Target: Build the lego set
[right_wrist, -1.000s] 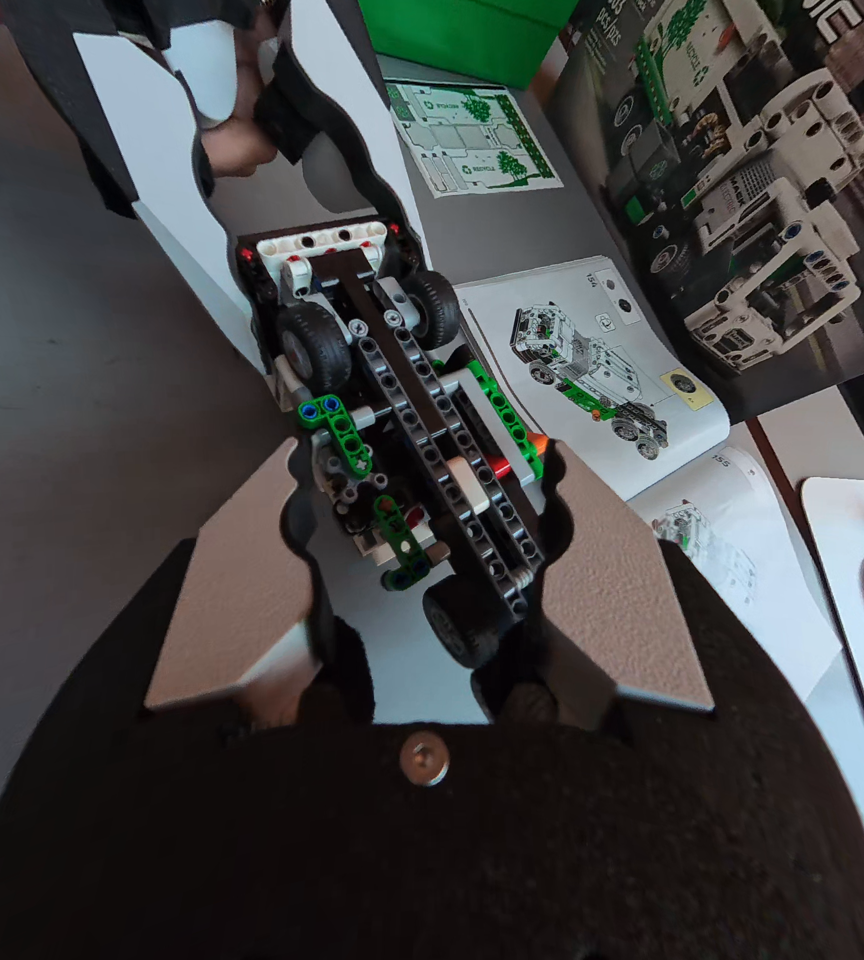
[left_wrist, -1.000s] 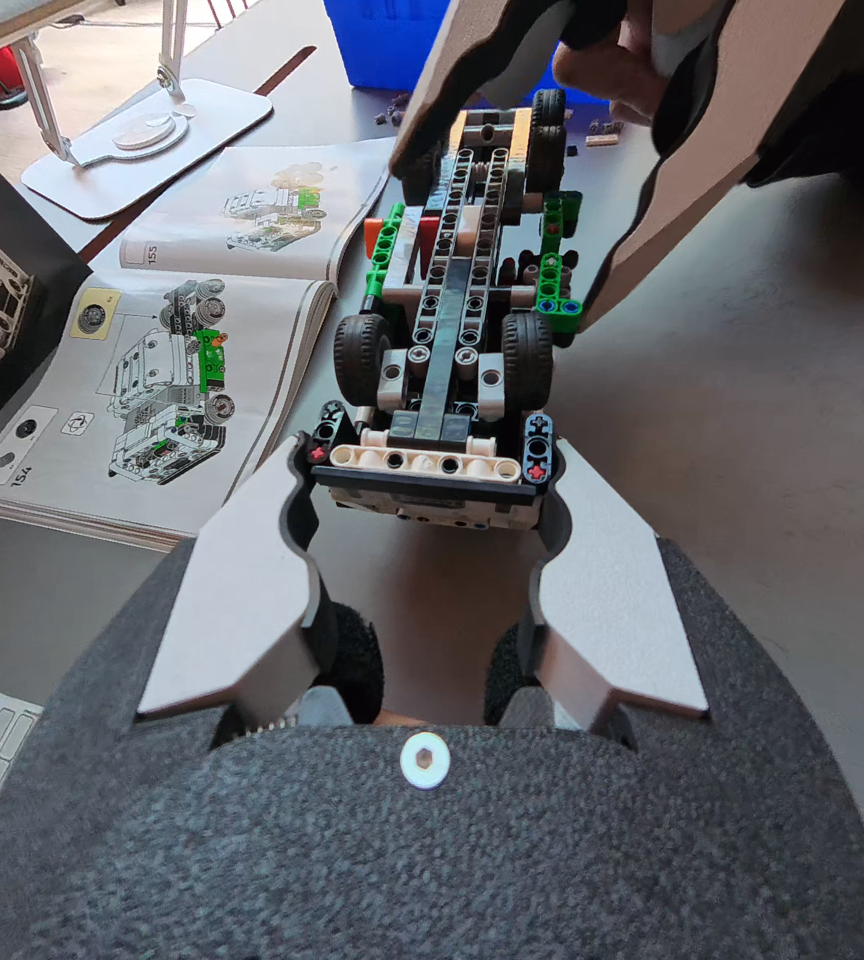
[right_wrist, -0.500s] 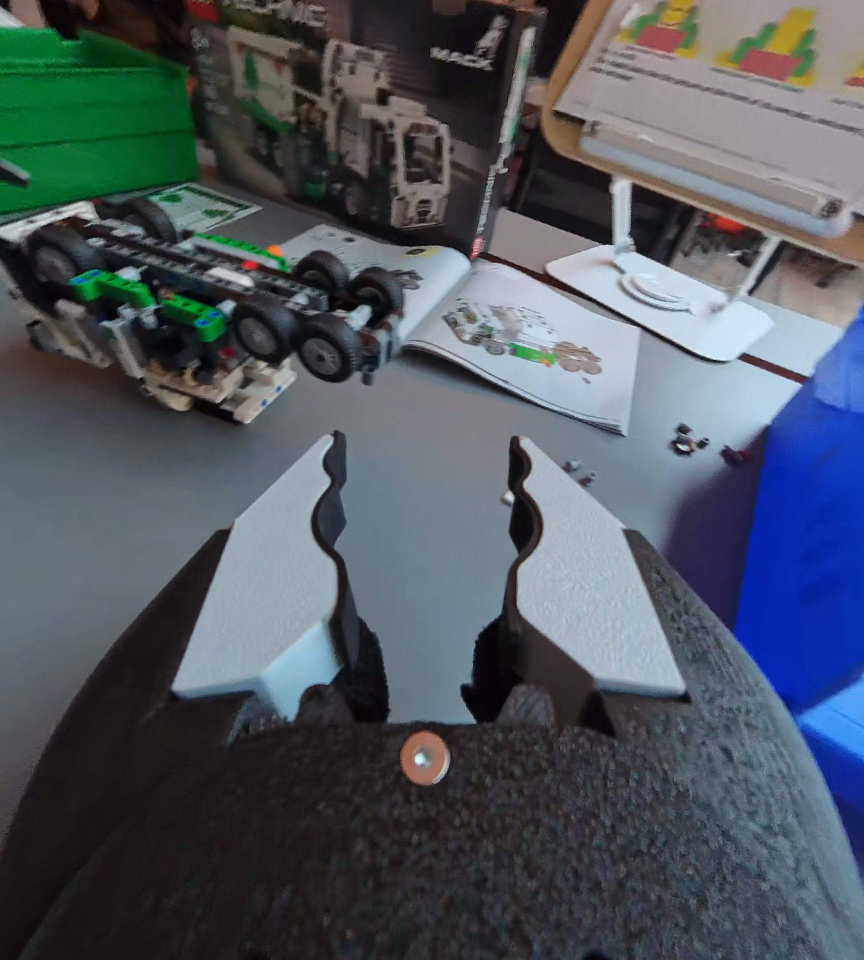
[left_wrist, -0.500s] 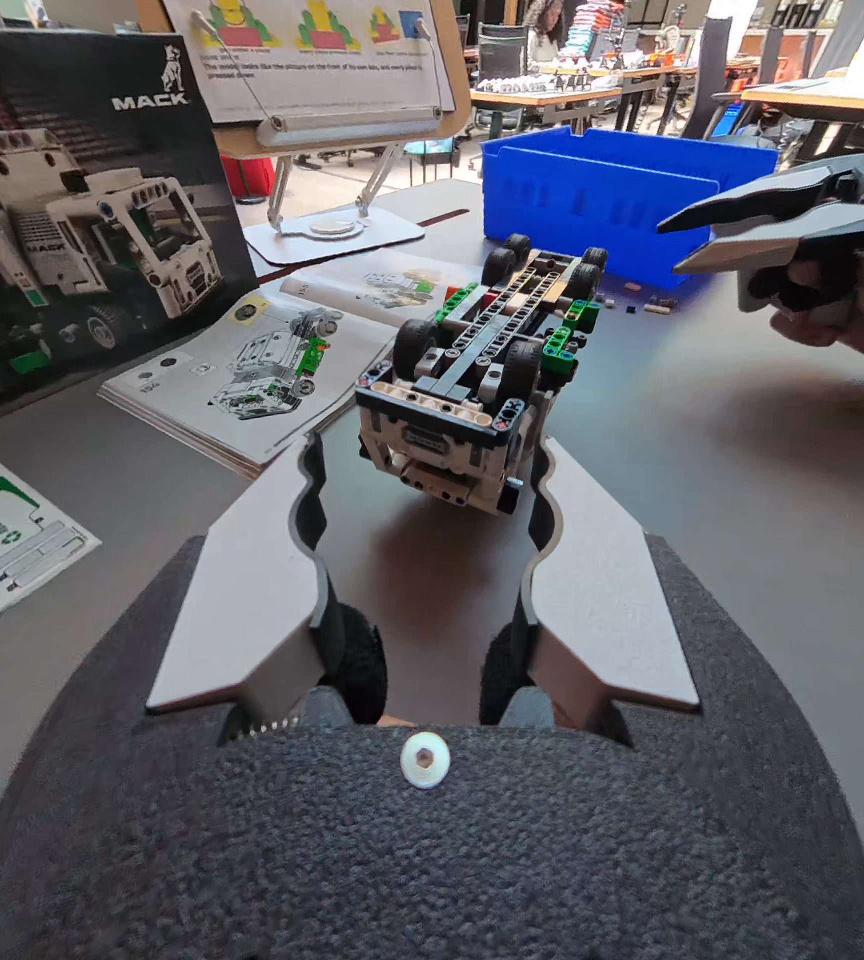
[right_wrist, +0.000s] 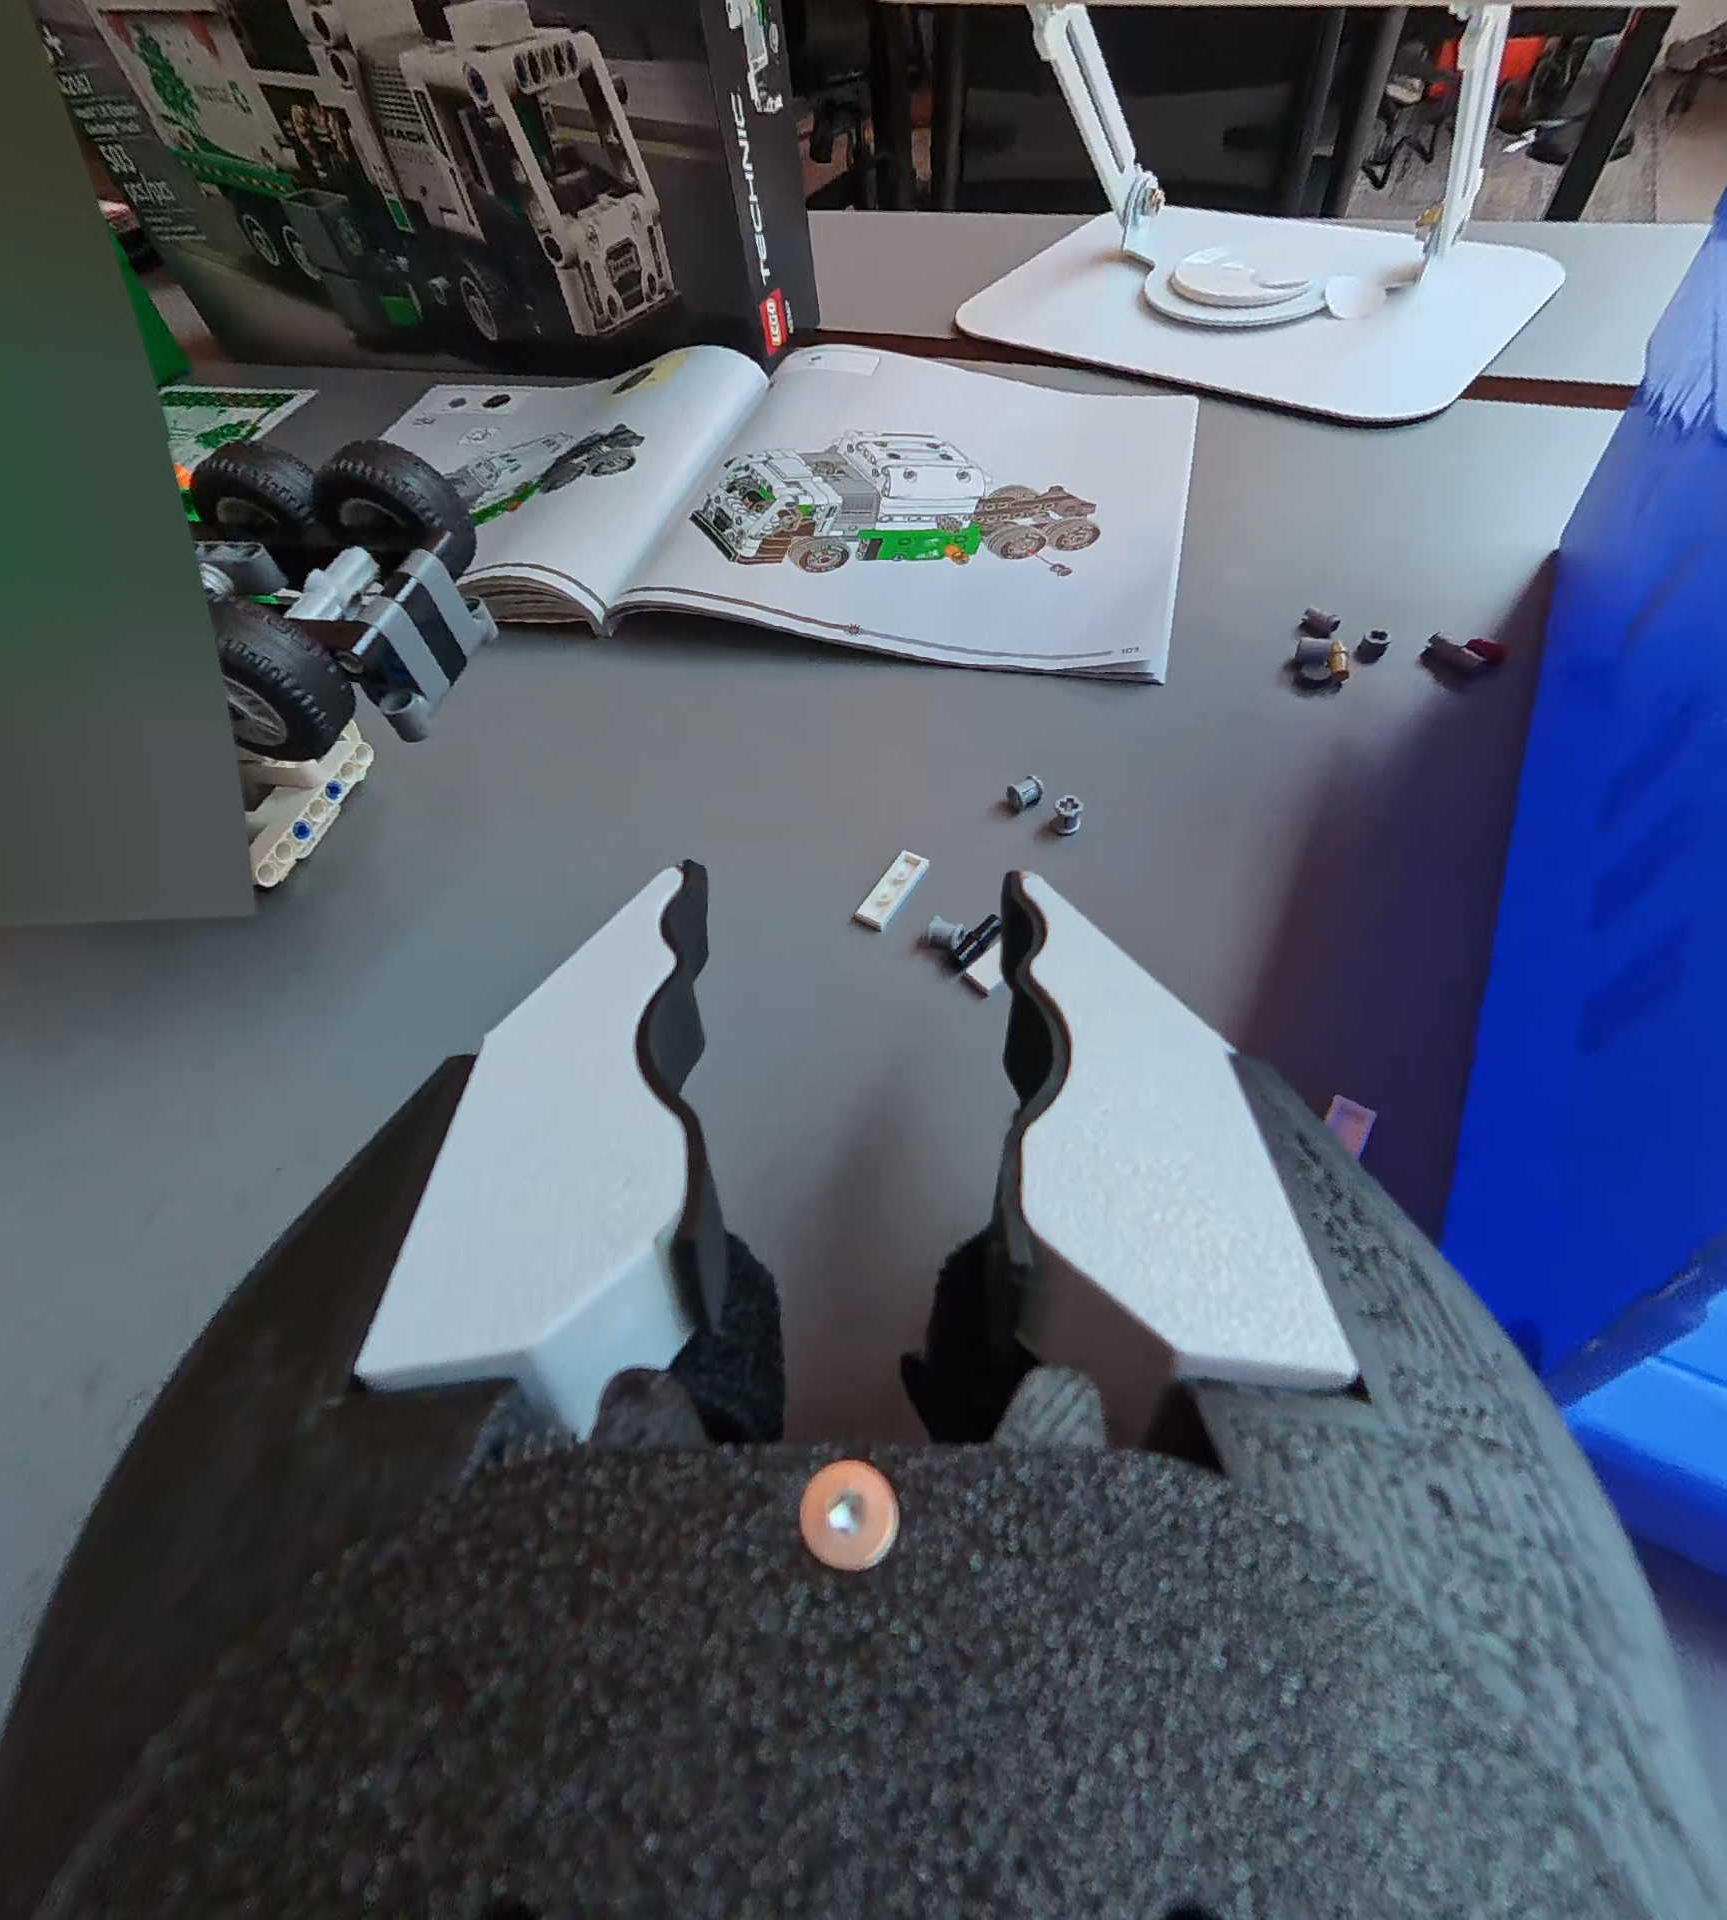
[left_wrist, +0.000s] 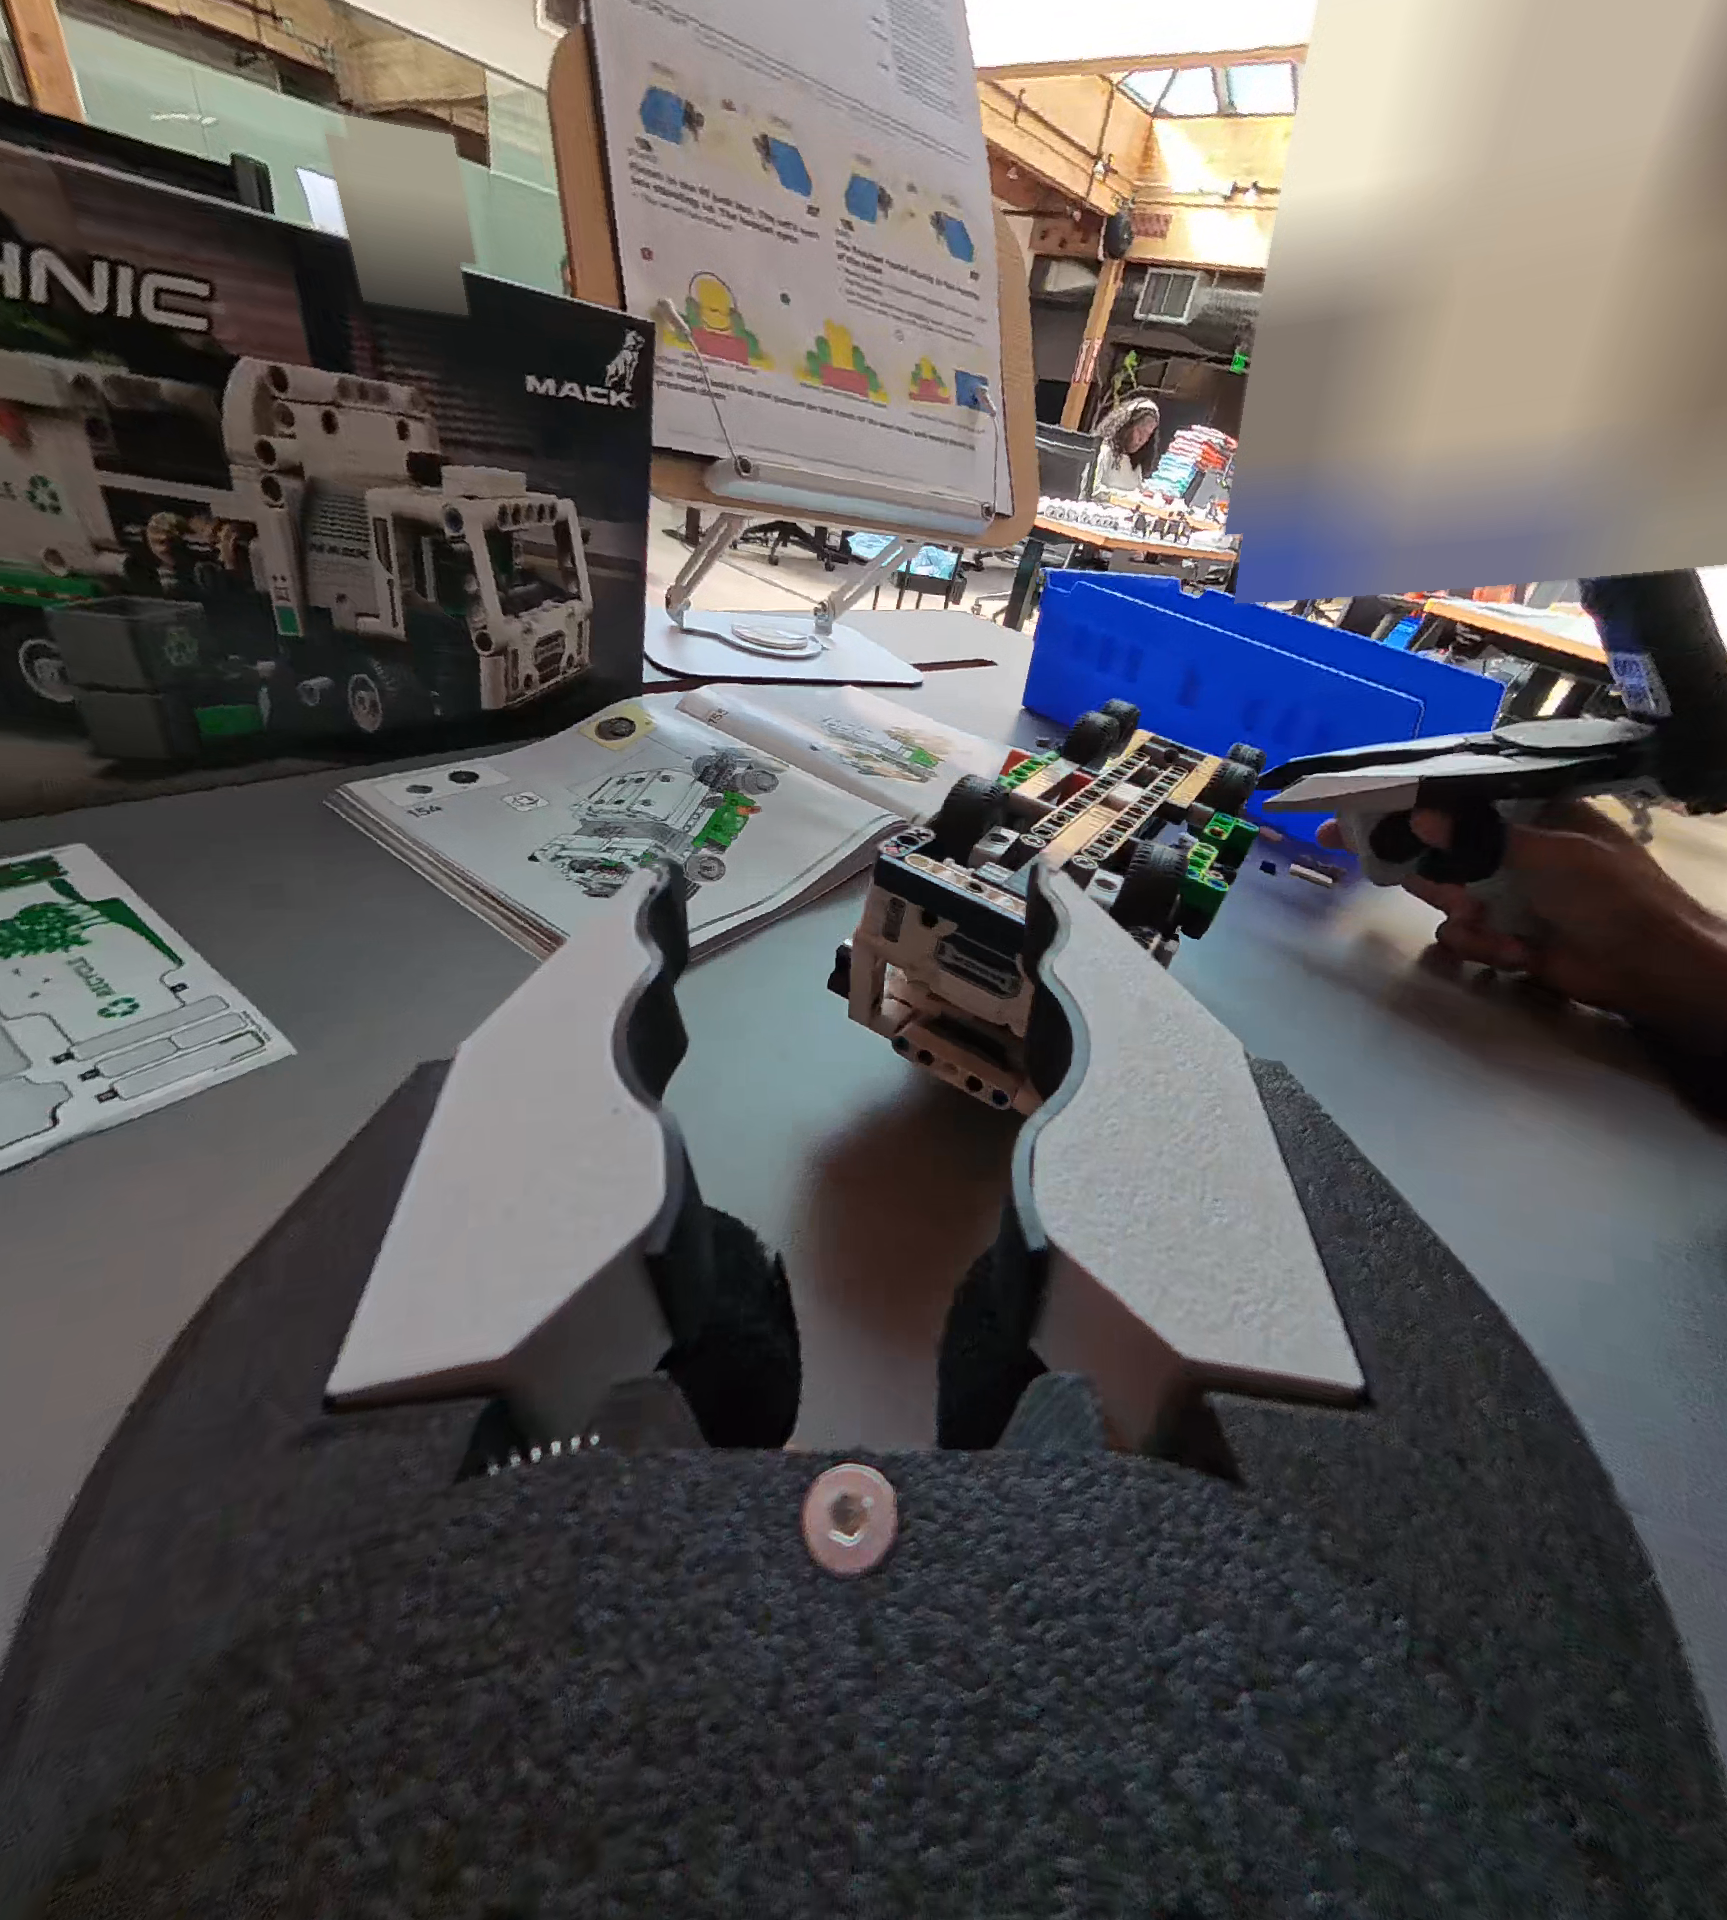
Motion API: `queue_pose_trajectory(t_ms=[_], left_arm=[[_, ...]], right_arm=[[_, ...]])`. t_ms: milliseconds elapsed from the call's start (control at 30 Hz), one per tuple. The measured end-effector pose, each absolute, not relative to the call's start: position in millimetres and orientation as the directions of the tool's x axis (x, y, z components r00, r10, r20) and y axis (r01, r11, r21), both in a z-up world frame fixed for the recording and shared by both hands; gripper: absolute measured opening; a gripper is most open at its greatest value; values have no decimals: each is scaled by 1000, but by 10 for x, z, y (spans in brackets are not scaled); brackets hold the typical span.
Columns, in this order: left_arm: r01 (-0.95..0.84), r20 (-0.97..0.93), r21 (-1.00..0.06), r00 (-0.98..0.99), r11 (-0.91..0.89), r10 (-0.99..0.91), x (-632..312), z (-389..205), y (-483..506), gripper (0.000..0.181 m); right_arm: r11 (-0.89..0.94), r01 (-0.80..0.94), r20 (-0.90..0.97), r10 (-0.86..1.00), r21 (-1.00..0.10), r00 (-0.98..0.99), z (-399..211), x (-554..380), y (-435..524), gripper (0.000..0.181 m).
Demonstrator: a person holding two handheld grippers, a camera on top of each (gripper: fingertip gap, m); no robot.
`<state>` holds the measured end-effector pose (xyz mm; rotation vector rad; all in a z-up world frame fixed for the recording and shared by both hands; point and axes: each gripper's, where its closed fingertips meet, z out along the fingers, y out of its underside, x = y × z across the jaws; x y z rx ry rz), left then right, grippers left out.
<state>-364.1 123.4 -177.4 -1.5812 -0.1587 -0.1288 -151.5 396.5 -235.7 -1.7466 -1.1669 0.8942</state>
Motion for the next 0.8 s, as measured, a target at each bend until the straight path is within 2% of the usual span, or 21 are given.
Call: queue_pose_trajectory(t_ms=[133,467,667,800], left_arm=[[240,239,-970,970,-26,44,-3742,-1808,1263,57],[148,140,-980,988,-133,66,-3651,-1952,1370,52],[174,167,-977,984,-120,65,-3676,-1937,1357,50],[185,178,-975,982,-120,65,-3685,-1940,1358,49]], right_arm=[[-204,404,-81,951,-892,299,-2431,-1536,3932,59],[-313,354,-214,932,-881,292,-2414,-1501,3957,59],[-302,370,-198,935,-878,294,-2434,-1510,3947,59],[-279,371,-146,926,-886,347,-2432,-1450,4032,46]])
